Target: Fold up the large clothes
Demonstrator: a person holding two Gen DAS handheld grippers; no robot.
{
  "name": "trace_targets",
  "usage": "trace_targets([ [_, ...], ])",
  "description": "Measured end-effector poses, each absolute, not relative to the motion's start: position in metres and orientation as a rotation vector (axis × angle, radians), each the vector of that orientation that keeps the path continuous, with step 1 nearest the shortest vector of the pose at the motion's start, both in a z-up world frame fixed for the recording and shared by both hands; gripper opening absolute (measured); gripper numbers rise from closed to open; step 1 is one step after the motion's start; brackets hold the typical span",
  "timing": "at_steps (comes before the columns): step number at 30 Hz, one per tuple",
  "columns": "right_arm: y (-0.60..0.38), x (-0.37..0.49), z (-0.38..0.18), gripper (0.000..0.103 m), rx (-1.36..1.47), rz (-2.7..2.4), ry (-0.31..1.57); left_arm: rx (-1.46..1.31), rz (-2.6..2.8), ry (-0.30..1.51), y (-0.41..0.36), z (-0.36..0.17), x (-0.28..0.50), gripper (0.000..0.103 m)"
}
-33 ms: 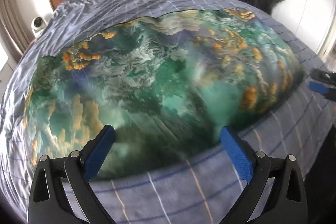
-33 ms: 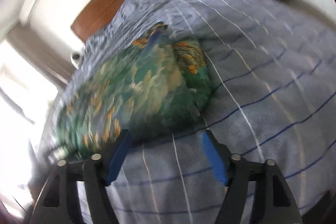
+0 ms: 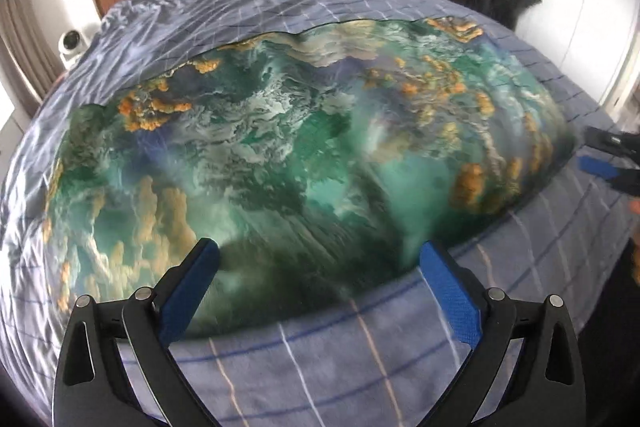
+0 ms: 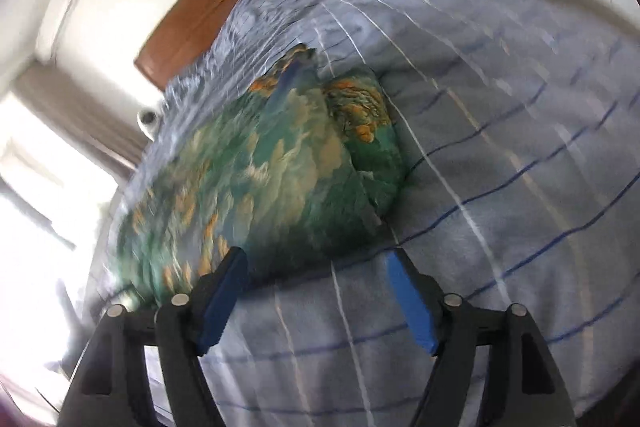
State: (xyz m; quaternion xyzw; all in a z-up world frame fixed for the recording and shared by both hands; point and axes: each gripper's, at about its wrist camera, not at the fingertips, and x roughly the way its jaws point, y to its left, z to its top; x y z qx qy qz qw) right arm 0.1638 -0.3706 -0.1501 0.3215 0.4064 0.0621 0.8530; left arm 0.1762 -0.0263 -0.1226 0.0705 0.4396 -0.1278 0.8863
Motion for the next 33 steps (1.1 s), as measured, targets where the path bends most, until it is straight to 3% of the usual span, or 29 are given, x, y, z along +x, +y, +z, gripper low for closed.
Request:
trace_targets([
  [4,-0.375,0.192,-0.173,0.081,0.842,0.163,0.869,0.119,-0.273,0.912,-0.022,-0.11,0.177,0.101],
  [9,-0.376,0.206,-0.199,0.081,0.98,0.06,0.83,0.139,-0.302,0.893,-0.024,-0.083,0.179,0.101],
  [11,-0.373,0.206,-0.2,0.078,0.987,0.037,0.789,0.144,-0.328,0.897,-0.029,-0.071,0.186,0.101],
  [12,-0.371,0.207,-0.198,0.063,0.973,0.028,0.775,0.149,-0.342,0.902,-0.033,-0.065,0.19,0.101],
  [13,-0.367,0.207,-0.194,0.051,0.932,0.01,0.763,0.154,-0.352,0.906,-0.037,-0.058,0.194,0.101],
  [15,-0.357,0.204,-0.181,0.04,0.834,-0.013,0.733,0.161,-0.37,0.904,-0.045,-0.043,0.2,0.101],
  [18,-0.332,0.196,-0.148,0.031,0.598,-0.02,0.661,0.151,-0.424,0.891,-0.06,-0.014,0.212,0.101],
  [25,-0.262,0.174,-0.079,0.029,0.206,0.063,0.49,0.147,-0.648,0.981,-0.118,0.027,0.25,0.101],
  [33,-0.175,0.153,-0.035,0.029,-0.119,0.196,0.395,0.239,-0.702,1.128,-0.156,0.038,0.274,0.1],
])
